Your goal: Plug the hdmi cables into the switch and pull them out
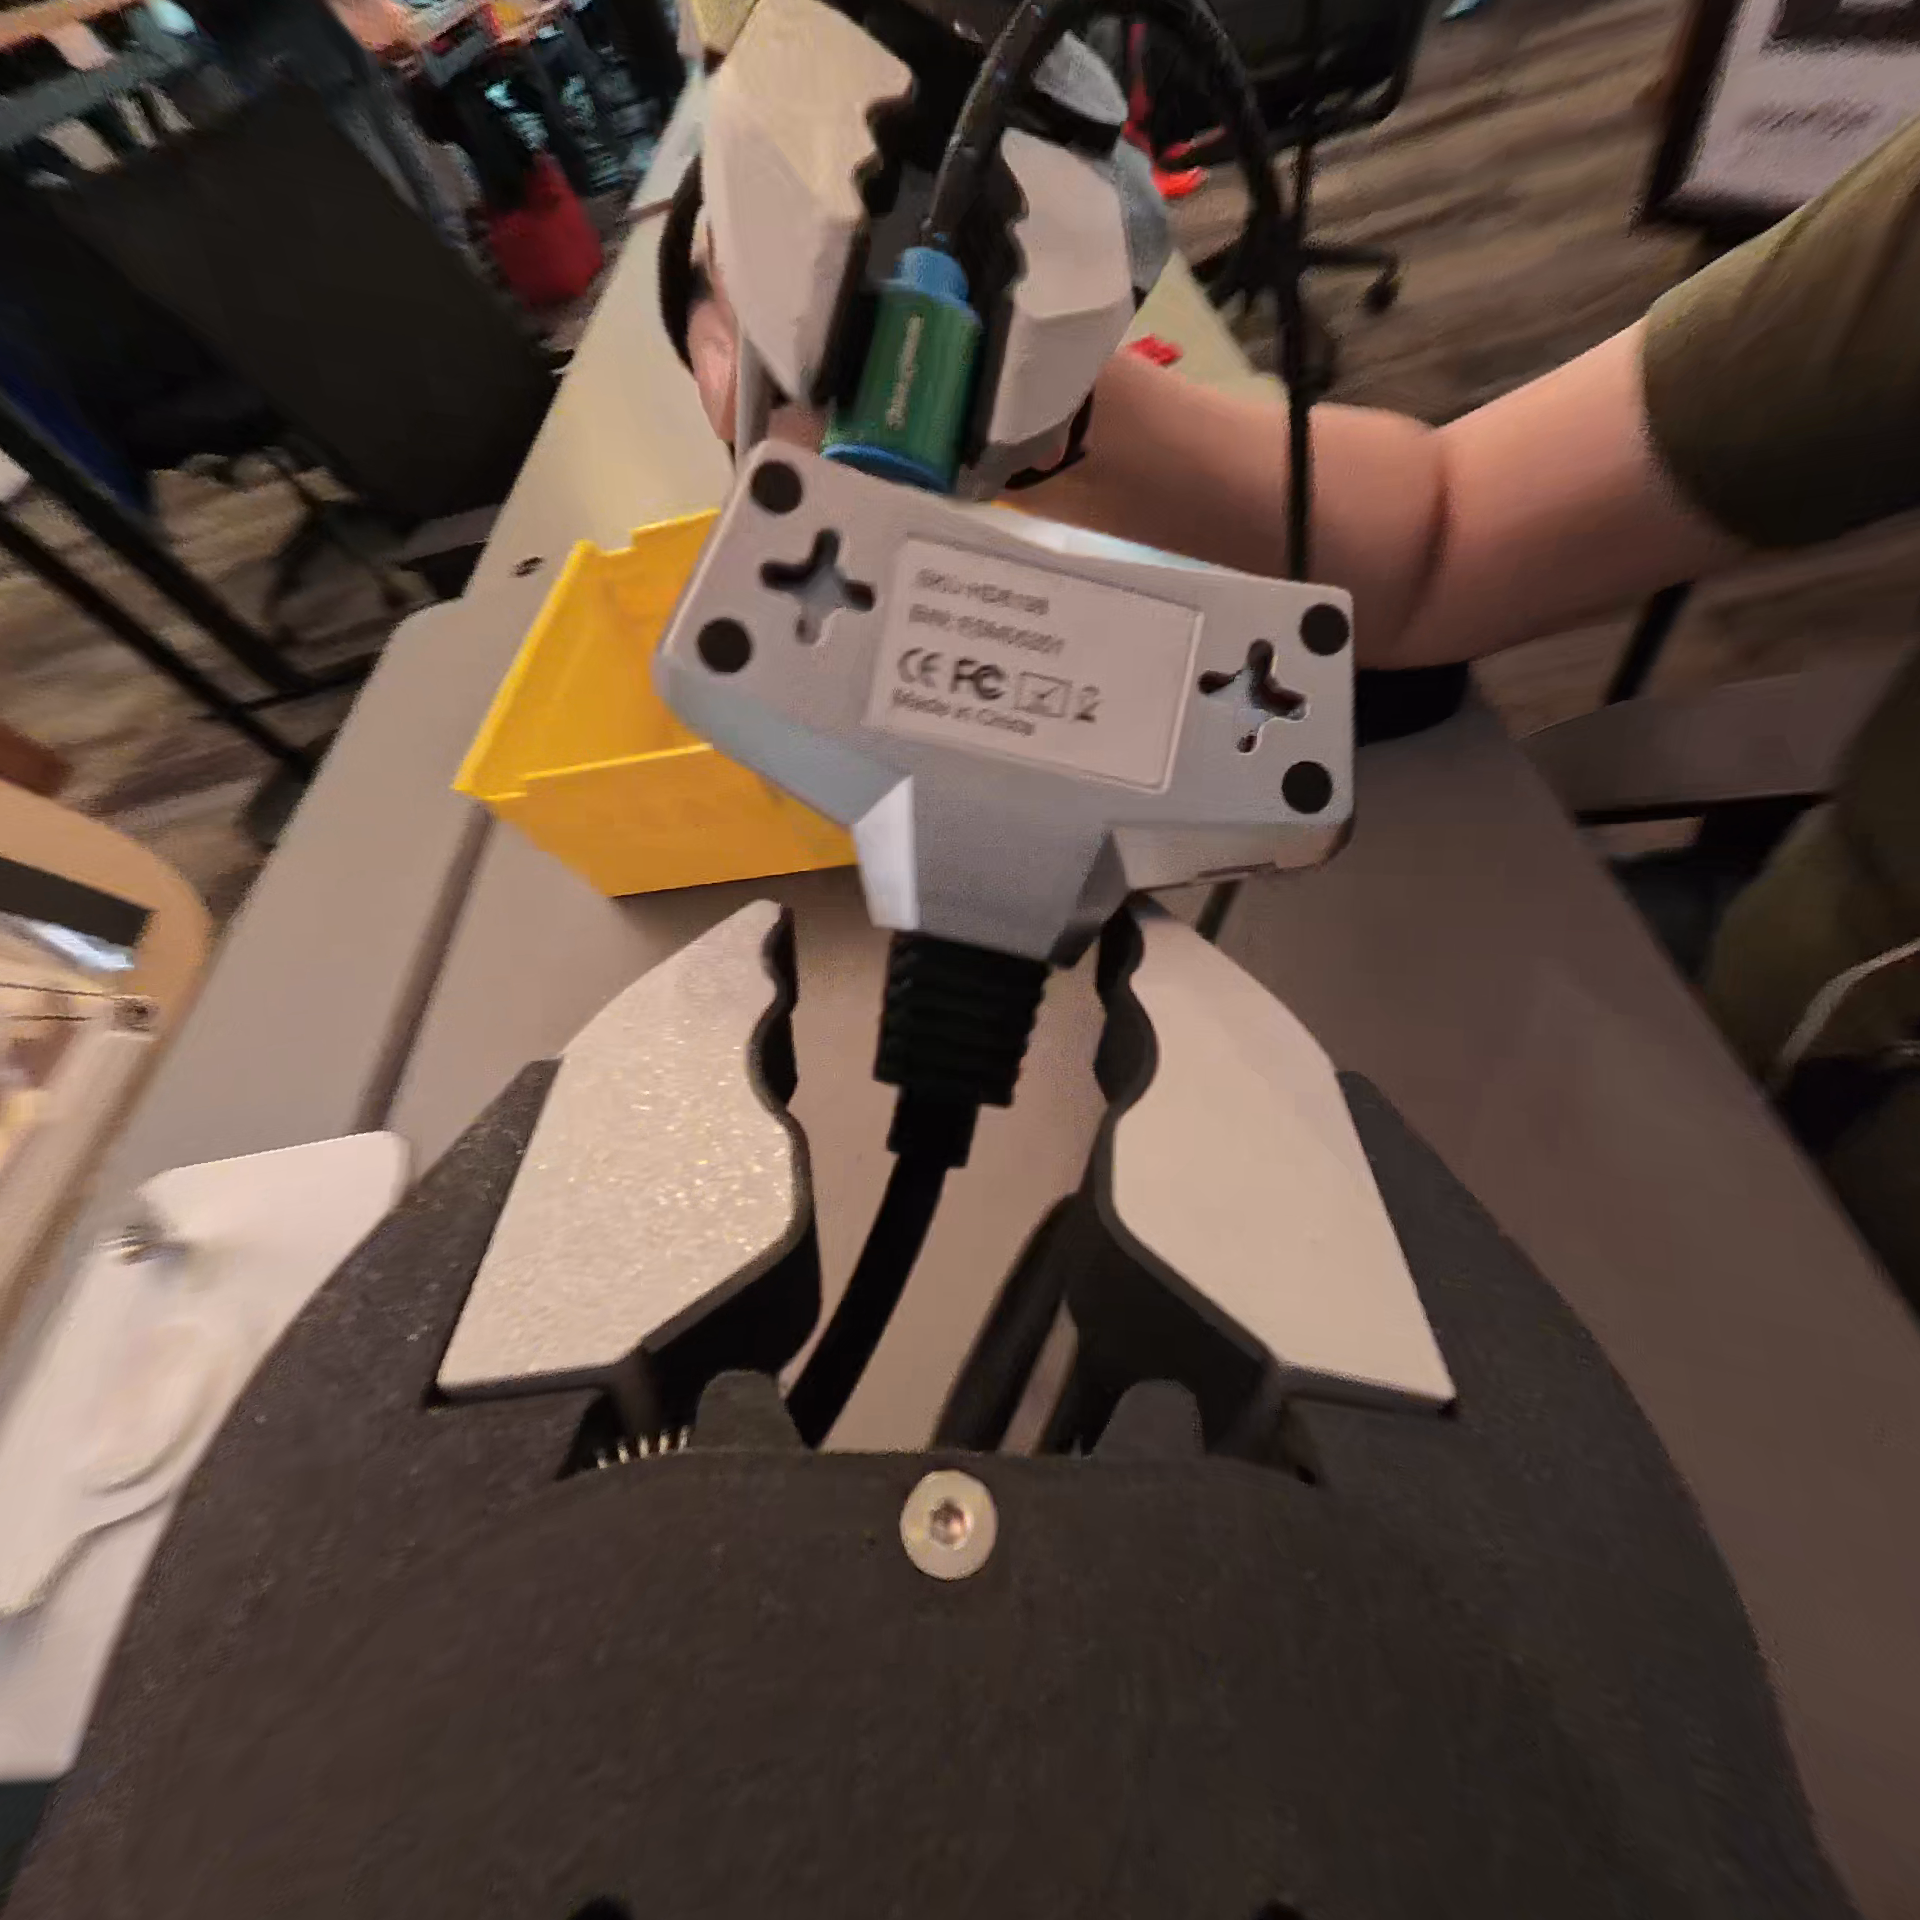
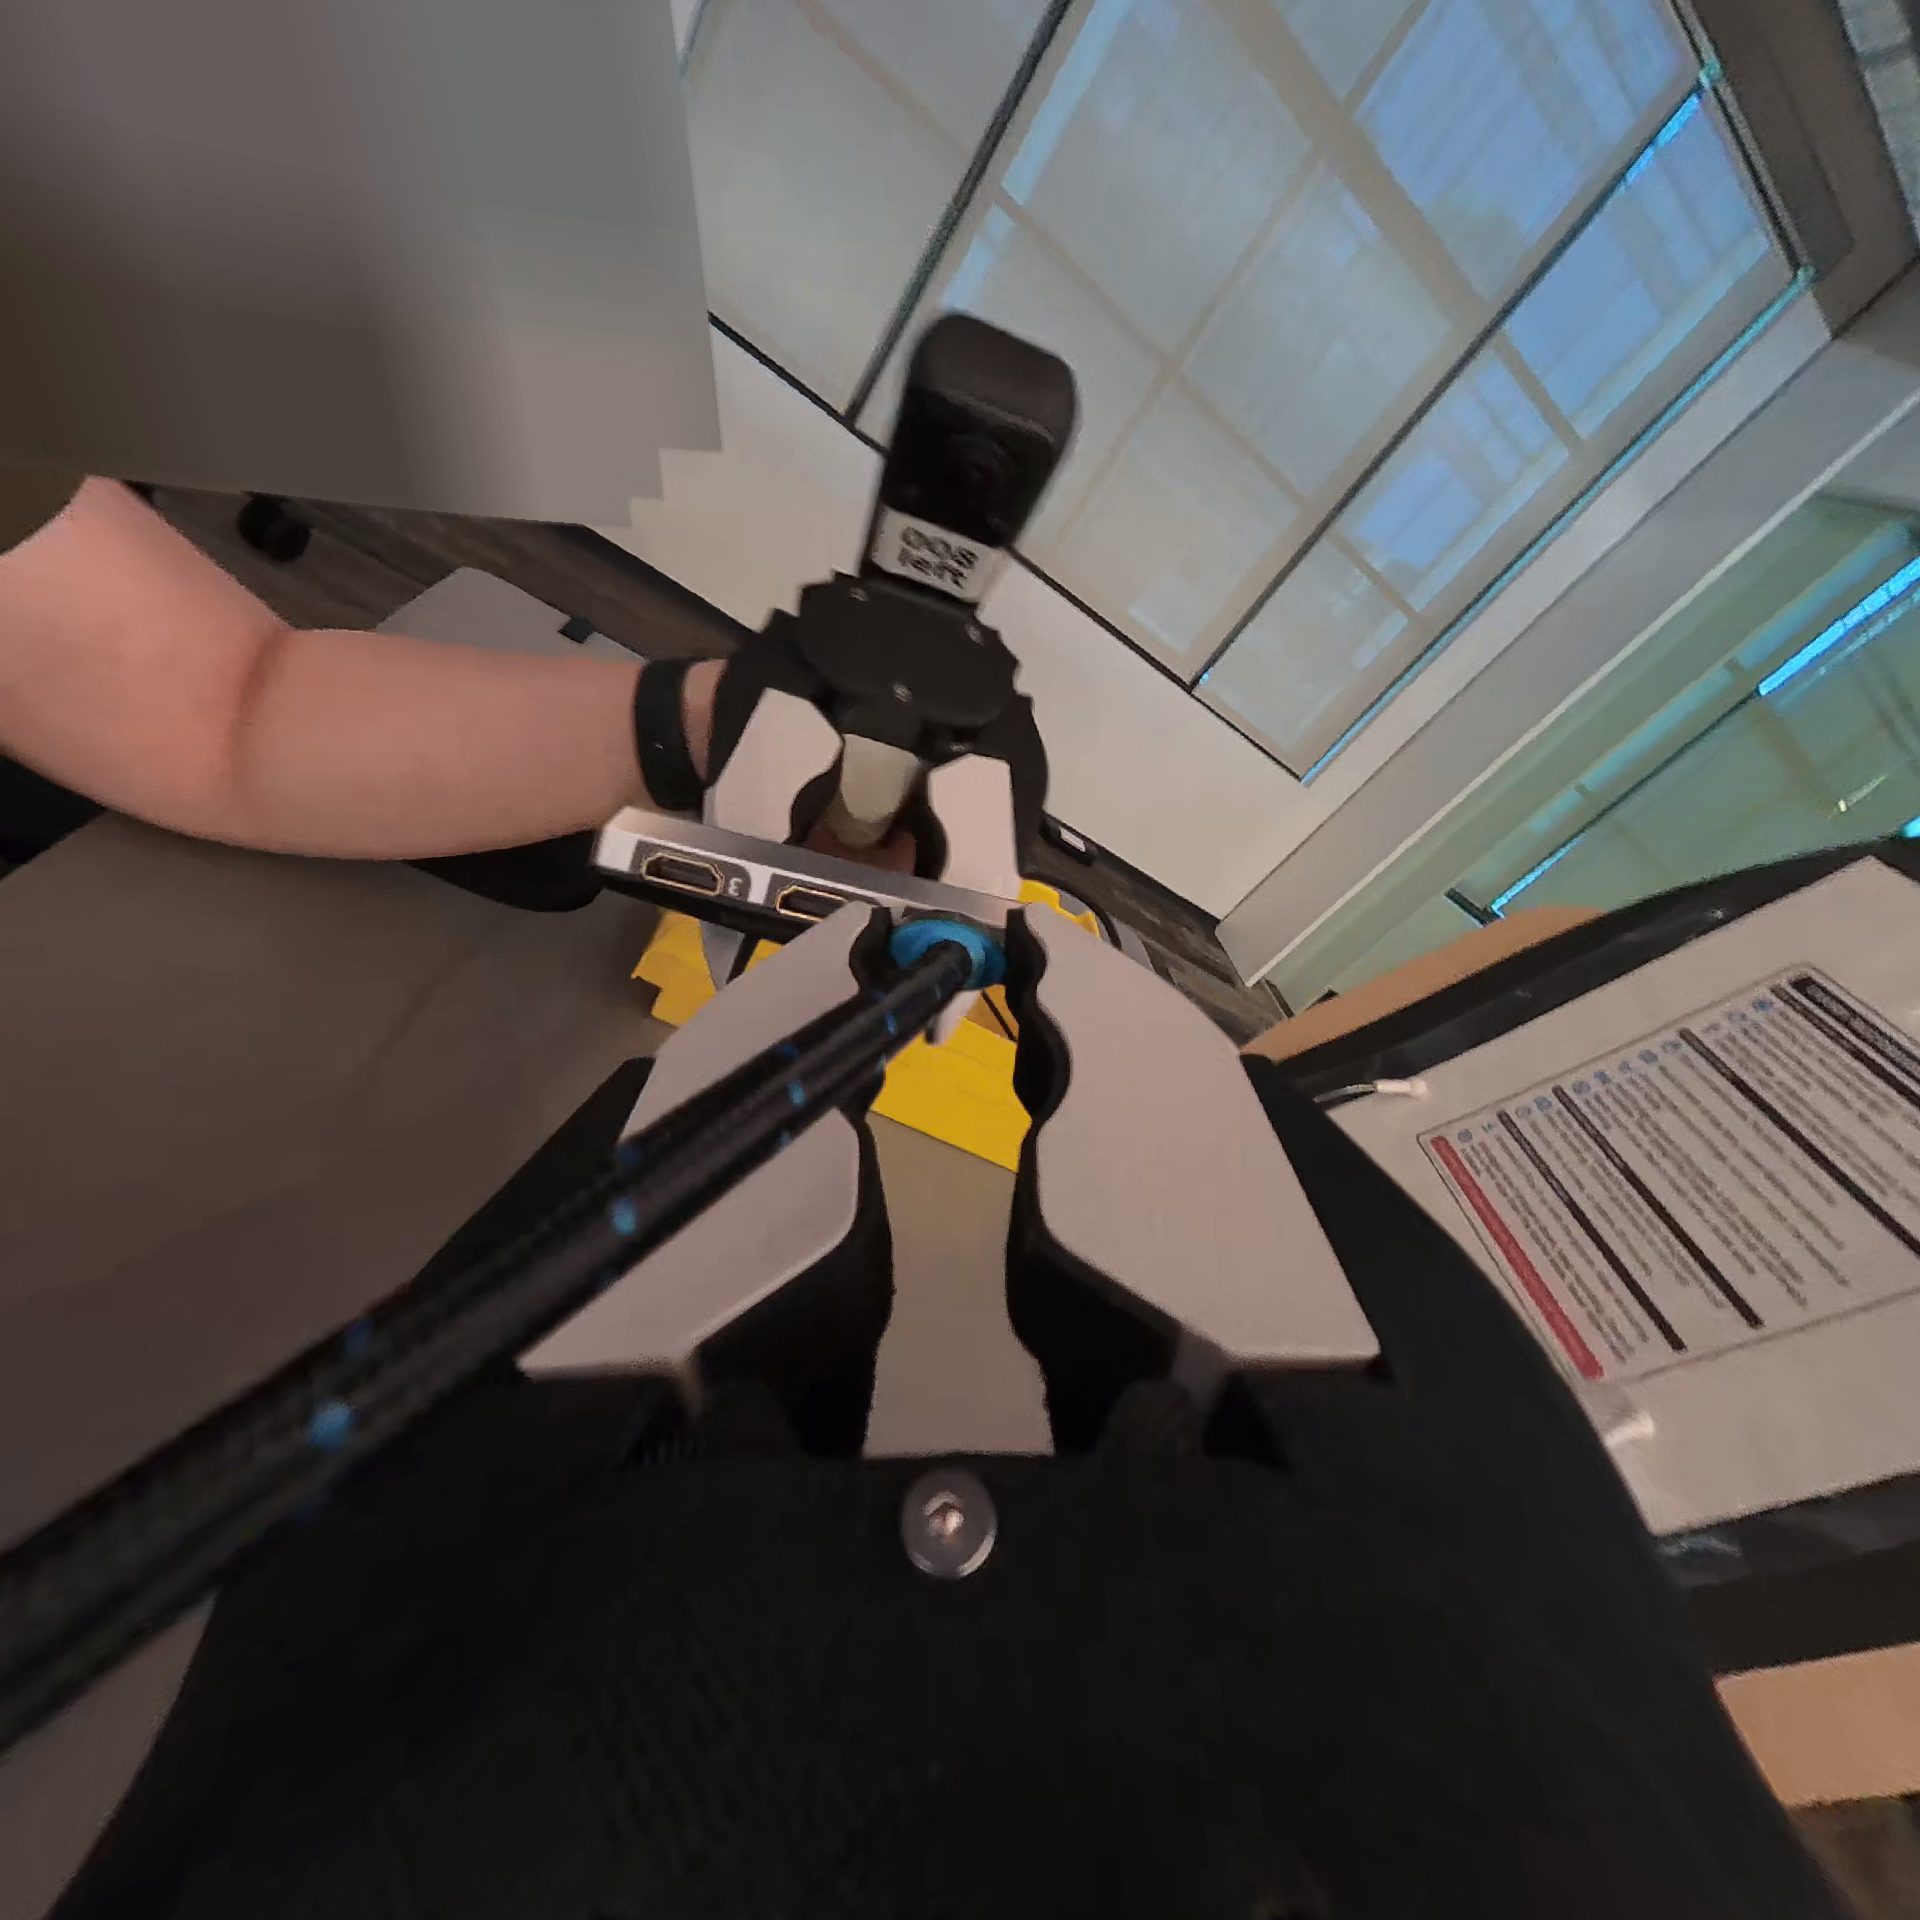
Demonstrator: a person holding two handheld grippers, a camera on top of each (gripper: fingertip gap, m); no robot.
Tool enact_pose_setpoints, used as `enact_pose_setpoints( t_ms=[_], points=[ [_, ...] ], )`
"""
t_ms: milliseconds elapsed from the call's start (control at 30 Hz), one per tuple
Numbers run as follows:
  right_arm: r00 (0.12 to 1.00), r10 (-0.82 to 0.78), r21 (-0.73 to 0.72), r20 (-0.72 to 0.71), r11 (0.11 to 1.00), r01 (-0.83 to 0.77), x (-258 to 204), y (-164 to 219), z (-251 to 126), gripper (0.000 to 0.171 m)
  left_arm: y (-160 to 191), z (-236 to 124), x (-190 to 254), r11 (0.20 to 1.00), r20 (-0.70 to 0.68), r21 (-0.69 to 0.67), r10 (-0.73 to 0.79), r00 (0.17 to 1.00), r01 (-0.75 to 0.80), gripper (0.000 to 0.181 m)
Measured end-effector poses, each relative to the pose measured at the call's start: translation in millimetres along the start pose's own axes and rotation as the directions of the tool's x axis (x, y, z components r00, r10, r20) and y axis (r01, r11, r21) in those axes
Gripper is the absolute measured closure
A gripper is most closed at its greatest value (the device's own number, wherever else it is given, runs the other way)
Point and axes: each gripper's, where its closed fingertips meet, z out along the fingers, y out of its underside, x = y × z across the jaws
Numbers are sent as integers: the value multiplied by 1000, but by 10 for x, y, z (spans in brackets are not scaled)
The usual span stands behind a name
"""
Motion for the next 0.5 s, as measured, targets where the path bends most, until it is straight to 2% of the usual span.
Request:
enact_pose_setpoints(
  t_ms=[100,167,300,433,500],
  points=[
    [997,-57,-2,51,998,57,-117,1,22,149,-14,-55,158,987,-193,69,-132,972,148,103],
    [992,-94,3,87,996,94,-198,8,43,149,-22,-91,189,971,-265,78,-199,944,227,97],
    [975,-195,10,104,981,195,-281,35,65,149,-192,-145,267,933,-399,132,-258,880,333,108],
    [955,-276,28,111,961,274,-334,32,61,149,-214,-77,282,915,-416,72,-334,846,397,120],
    [947,-297,18,120,955,297,-353,49,62,149,-153,-9,272,897,-409,7,-400,820,442,135]
  ],
)
